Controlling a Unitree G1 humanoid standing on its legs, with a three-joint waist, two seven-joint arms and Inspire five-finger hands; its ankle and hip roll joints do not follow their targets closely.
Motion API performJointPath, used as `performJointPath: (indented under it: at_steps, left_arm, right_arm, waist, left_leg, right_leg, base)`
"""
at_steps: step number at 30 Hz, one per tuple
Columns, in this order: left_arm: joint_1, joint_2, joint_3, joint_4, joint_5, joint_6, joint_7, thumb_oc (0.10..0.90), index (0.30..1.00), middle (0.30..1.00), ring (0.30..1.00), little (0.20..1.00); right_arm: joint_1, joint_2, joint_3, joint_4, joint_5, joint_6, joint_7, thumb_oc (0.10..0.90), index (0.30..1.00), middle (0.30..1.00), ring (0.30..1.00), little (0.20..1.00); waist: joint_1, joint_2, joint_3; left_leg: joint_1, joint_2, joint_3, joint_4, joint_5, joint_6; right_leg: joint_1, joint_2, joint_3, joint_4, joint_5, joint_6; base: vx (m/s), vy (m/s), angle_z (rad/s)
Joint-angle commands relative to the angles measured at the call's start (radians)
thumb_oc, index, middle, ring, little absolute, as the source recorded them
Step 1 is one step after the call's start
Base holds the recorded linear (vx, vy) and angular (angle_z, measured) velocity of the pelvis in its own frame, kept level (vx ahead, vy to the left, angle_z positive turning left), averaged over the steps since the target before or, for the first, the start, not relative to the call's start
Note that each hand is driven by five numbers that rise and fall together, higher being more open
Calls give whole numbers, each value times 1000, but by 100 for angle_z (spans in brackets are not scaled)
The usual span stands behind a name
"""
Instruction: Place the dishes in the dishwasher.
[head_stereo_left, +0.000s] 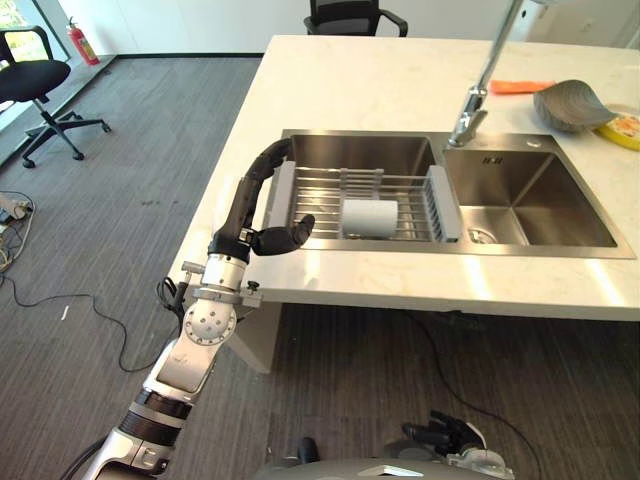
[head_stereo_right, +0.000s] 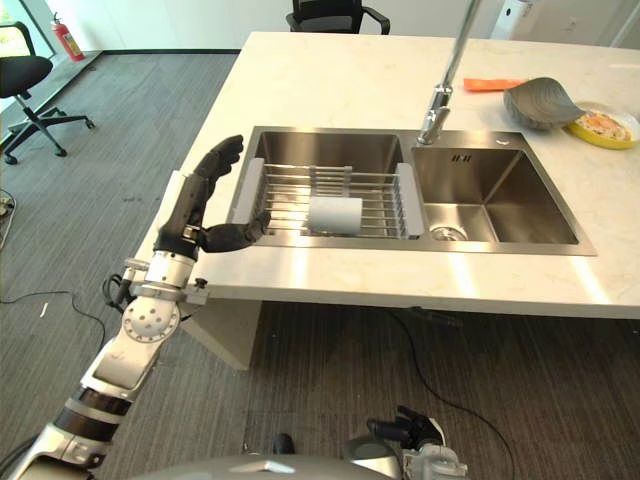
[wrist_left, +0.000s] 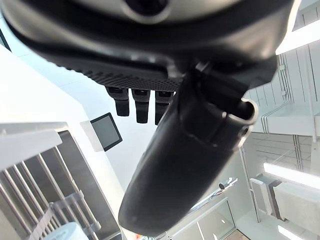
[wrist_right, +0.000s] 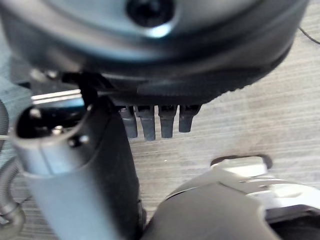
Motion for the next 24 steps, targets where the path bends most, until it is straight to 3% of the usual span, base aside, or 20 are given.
performJointPath:
  at_steps: [1, 2, 8, 15, 24]
  left_arm:
    - [-113, 18, 20, -112, 27, -110, 12, 800, 900, 900, 900, 900]
    - [-132, 3, -19, -125, 1, -115, 9, 800, 900, 900, 900, 900]
    - [-162, 59, -32, -128, 58, -106, -18, 800, 900, 900, 900, 900]
    - [-209, 124, -61, -162, 157, -112, -36, 800, 900, 900, 900, 900]
    - [-262, 205, -142, -182, 189, -112, -158, 800, 900, 900, 900, 900]
  right_arm:
    - [-56, 26, 53, -37, -19, -23, 10, 800, 900, 900, 900, 900]
    - [-55, 26, 68, -20, -26, -22, 5, 800, 900, 900, 900, 900]
    - [-70, 9, 85, -30, -48, -25, 0, 800, 900, 900, 900, 900]
    - [-103, 1, 96, -11, -46, -30, 5, 800, 900, 900, 900, 900]
    - [-67, 9, 120, 71, -94, -9, 52, 800, 900, 900, 900, 900]
  waist:
    - [4, 12, -45]
    - [3, 0, -59]
    - [37, -12, -117]
    - [27, -8, -103]
    - [-17, 15, -99]
  left_leg:
    - [4, 63, -42, 56, -96, -83]
    - [-8, 58, -48, 51, -80, -92]
    - [1, 77, -12, 5, -56, -123]
    - [15, 91, 2, 14, -56, -137]
    - [32, 116, 55, 14, -55, -150]
  right_leg:
    - [43, -39, 69, -407, 147, -13]
    - [101, -51, 87, -519, 160, -19]
    - [237, -57, 38, -735, 183, -38]
    - [247, -49, 38, -749, 191, -47]
    - [231, -20, 85, -749, 196, -58]
  base:
    - [44, -135, 71]
    - [70, -164, 94]
    - [49, -113, 47]
    - [-4, -81, -16]
    - [7, -32, -17]
